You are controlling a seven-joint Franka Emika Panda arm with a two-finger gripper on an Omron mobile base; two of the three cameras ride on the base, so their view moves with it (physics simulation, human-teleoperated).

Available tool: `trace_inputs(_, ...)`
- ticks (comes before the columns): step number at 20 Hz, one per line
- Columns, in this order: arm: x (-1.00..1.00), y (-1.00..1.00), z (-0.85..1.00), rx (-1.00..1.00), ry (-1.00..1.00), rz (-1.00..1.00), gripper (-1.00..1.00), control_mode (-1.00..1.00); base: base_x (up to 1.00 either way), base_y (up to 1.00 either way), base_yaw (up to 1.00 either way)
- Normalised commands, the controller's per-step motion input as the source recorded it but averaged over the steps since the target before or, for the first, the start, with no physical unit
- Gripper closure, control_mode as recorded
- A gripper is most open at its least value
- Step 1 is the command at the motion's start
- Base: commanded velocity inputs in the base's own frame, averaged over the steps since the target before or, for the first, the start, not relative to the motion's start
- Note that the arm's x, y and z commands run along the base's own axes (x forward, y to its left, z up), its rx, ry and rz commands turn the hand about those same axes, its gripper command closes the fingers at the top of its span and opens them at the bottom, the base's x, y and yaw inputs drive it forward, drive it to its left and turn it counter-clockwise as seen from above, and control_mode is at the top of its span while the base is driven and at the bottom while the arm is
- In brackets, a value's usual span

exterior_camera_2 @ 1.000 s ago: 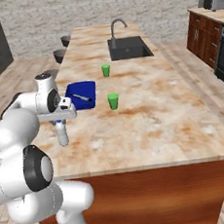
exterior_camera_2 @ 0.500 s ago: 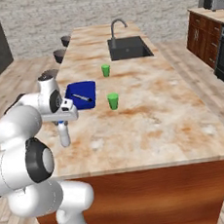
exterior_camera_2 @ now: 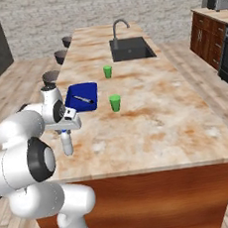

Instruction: Place the drinks on the dining counter in a tight cluster.

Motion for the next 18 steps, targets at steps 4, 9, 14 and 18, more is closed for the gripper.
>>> trace_inputs(4,0.0,0.0,-0.16,0.0,0.0,0.0,1.0,-1.0,0.0,0.0,0.0)
trace_inputs(9,0.0,0.0,-0.14,0.0,0.0,0.0,1.0,-1.0,0.0,0.0,0.0)
trace_inputs(14,0.0,0.0,0.0,0.0,0.0,0.0,-1.0,-1.0,0.0,0.0,0.0)
trace_inputs(18,0.0,0.0,0.0,0.0,0.0,0.0,-1.0,-1.0,0.0,0.0,0.0)
